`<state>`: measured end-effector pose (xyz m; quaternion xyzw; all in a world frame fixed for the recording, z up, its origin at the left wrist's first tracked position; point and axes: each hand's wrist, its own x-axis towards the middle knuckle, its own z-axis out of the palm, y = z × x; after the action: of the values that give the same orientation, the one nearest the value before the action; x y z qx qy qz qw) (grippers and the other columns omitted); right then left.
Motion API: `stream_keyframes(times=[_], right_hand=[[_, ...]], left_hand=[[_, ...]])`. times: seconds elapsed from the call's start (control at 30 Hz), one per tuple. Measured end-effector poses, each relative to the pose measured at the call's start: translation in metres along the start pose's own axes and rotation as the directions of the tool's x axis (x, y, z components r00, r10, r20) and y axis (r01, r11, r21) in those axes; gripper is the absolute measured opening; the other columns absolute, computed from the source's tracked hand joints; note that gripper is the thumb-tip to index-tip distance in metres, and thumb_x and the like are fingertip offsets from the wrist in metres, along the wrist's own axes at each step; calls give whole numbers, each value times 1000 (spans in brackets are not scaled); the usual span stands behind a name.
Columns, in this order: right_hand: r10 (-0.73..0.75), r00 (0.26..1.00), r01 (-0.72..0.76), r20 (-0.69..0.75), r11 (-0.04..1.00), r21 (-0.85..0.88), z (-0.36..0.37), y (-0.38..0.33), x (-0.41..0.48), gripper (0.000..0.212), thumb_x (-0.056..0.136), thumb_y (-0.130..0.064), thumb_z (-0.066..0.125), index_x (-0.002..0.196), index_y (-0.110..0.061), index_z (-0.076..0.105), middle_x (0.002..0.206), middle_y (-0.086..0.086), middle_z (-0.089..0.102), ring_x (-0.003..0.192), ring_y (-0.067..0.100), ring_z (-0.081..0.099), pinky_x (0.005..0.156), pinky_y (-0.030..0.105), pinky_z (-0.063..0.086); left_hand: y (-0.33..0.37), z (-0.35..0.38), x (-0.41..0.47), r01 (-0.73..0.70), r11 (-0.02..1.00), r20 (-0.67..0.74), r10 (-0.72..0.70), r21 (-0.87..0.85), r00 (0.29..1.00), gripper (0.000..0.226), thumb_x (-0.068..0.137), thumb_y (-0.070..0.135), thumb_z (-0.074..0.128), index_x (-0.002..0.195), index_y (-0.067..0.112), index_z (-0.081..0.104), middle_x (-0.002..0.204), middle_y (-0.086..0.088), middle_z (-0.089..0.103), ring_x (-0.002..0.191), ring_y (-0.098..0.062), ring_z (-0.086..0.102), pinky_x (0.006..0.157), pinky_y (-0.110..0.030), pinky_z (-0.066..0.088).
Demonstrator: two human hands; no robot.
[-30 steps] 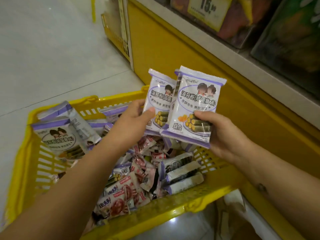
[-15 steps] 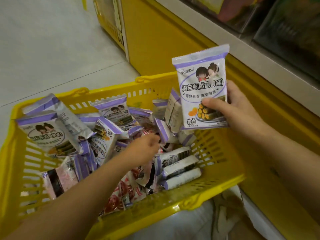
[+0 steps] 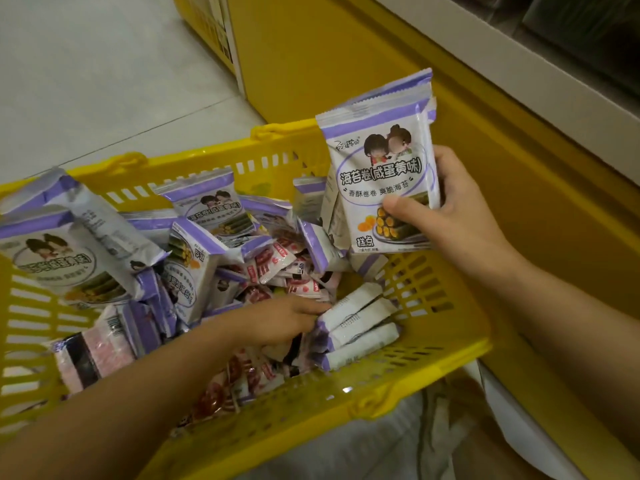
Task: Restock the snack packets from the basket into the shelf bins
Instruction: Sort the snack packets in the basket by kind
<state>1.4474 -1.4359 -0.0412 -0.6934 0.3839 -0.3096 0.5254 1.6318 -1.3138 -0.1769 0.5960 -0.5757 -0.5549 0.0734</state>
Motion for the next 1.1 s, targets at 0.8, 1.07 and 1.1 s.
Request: stream_keyframes(times=[0.8, 1.07, 1.1], right_hand=[[-29, 999, 30, 14, 998, -62, 1, 5, 0, 46, 78, -19, 74, 116, -27, 49, 110, -8, 67, 99, 4, 66, 77, 17, 54], [-29, 999, 30, 18, 997, -72, 0, 6, 0, 46, 80, -16, 74, 116, -28, 49, 114, -5, 66, 101, 6, 66, 82, 22, 55], [-26, 1000, 27, 18, 997, -69, 0, 6, 0, 46, 80, -15, 75, 117, -28, 49, 113, -5, 66, 101, 6, 66, 80, 21, 55]], left_hand=[[-18, 11, 26, 144, 673, 59, -269, 726, 961, 66, 76, 58, 66, 130, 23, 51, 144, -9, 31, 131, -34, 31, 104, -48, 37], [-12, 7, 18, 157, 796, 150, -296, 584, 943, 68, 75, 52, 72, 131, 25, 43, 129, -3, 54, 113, -24, 52, 89, -33, 45], [-10, 3, 20, 208, 830, 190, -349, 517, 918, 75, 74, 52, 73, 136, 25, 40, 133, -2, 52, 116, -24, 52, 91, -32, 44]])
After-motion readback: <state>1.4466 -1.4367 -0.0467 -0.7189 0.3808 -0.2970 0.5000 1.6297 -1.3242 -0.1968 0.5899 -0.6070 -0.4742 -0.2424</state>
